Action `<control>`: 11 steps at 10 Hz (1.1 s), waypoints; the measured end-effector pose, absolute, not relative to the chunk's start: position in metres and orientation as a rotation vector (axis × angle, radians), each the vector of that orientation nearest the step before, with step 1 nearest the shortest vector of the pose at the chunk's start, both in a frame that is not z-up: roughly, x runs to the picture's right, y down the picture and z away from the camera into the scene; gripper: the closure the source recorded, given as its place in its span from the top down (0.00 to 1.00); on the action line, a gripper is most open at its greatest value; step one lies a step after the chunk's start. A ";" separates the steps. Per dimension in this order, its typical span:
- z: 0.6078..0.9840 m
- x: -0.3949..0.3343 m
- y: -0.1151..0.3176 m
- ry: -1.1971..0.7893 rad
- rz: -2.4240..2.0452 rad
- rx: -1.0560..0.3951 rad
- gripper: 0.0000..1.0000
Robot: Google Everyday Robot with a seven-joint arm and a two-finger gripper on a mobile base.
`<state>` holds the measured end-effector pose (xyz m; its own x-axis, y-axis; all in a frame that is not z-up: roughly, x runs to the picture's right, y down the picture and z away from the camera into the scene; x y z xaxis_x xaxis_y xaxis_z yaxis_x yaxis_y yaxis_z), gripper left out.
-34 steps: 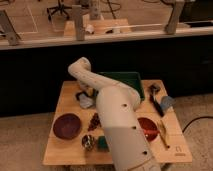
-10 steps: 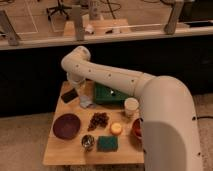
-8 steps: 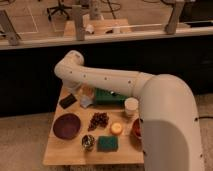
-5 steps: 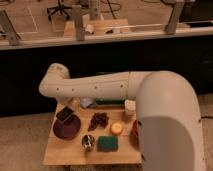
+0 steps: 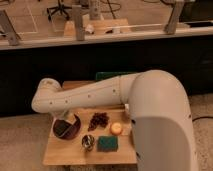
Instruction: Wipe purple bowl with eraser
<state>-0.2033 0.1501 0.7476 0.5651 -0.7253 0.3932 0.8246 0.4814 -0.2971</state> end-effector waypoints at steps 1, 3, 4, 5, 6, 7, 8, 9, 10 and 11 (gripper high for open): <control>0.749 -0.206 0.154 -0.233 -0.963 -0.489 0.15; 0.755 -0.208 0.157 -0.229 -0.977 -0.483 0.15; 0.761 -0.207 0.160 -0.222 -0.982 -0.484 0.15; 0.766 -0.207 0.163 -0.233 -0.981 -0.488 0.15; 0.771 -0.207 0.165 -0.252 -0.982 -0.495 0.15; 0.776 -0.209 0.166 -0.276 -0.980 -0.500 0.15; 0.778 -0.209 0.167 -0.290 -0.978 -0.505 0.15; 0.782 -0.210 0.169 -0.321 -0.974 -0.515 0.15; 0.784 -0.210 0.170 -0.339 -0.971 -0.520 0.15; 0.786 -0.211 0.170 -0.356 -0.968 -0.524 0.15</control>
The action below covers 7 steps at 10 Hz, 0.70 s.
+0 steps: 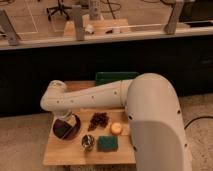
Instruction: Wipe purple bowl with eraser
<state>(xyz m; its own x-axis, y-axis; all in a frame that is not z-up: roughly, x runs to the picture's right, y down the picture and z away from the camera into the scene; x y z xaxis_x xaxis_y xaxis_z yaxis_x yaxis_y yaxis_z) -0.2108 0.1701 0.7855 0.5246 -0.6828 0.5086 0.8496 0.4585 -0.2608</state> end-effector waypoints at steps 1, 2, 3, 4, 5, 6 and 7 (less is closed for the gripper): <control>0.787 -0.212 0.171 -0.373 -0.966 -0.529 0.15; 0.788 -0.214 0.171 -0.384 -0.966 -0.532 0.15; 0.791 -0.216 0.172 -0.397 -0.968 -0.536 0.15; 0.794 -0.219 0.172 -0.409 -0.969 -0.540 0.15; 0.797 -0.222 0.172 -0.425 -0.969 -0.545 0.15; 0.800 -0.225 0.171 -0.436 -0.971 -0.547 0.15; 0.802 -0.228 0.171 -0.451 -0.969 -0.551 0.15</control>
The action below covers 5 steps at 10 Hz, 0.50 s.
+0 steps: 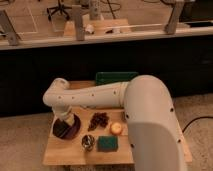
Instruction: Wipe purple bowl with eraser
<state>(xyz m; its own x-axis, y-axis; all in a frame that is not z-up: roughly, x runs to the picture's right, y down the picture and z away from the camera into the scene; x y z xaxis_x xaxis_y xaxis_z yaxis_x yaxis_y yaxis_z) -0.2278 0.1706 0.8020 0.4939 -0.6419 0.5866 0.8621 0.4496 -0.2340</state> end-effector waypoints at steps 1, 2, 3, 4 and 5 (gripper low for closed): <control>0.804 -0.231 0.170 -0.472 -0.964 -0.558 0.15; 0.805 -0.233 0.169 -0.488 -0.960 -0.563 0.15; 0.805 -0.236 0.168 -0.500 -0.956 -0.567 0.15; 0.806 -0.238 0.168 -0.504 -0.953 -0.571 0.15; 0.807 -0.239 0.167 -0.505 -0.948 -0.575 0.15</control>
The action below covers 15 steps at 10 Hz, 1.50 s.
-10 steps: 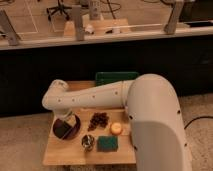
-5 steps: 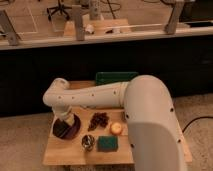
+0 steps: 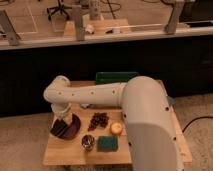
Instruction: Wipe purple bowl with eraser
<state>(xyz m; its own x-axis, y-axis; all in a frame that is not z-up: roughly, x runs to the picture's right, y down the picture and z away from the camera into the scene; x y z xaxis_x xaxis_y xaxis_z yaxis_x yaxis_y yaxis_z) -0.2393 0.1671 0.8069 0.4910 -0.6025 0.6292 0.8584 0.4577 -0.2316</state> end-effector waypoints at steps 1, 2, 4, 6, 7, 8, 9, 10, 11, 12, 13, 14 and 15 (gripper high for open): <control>0.808 -0.240 0.166 -0.503 -0.945 -0.577 0.15; 0.810 -0.239 0.164 -0.498 -0.937 -0.578 0.15; 0.812 -0.231 0.161 -0.488 -0.911 -0.584 0.15; 0.812 -0.215 0.158 -0.484 -0.866 -0.590 0.15; 0.812 -0.205 0.159 -0.490 -0.842 -0.597 0.15; 0.811 -0.196 0.160 -0.496 -0.820 -0.604 0.15; 0.810 -0.193 0.163 -0.503 -0.809 -0.609 0.15; 0.807 -0.191 0.167 -0.513 -0.800 -0.615 0.15; 0.804 -0.187 0.170 -0.519 -0.794 -0.619 0.15; 0.799 -0.186 0.175 -0.532 -0.790 -0.624 0.15; 0.790 -0.190 0.182 -0.553 -0.796 -0.629 0.15; 0.786 -0.194 0.186 -0.567 -0.803 -0.631 0.15; 0.781 -0.200 0.189 -0.583 -0.815 -0.632 0.15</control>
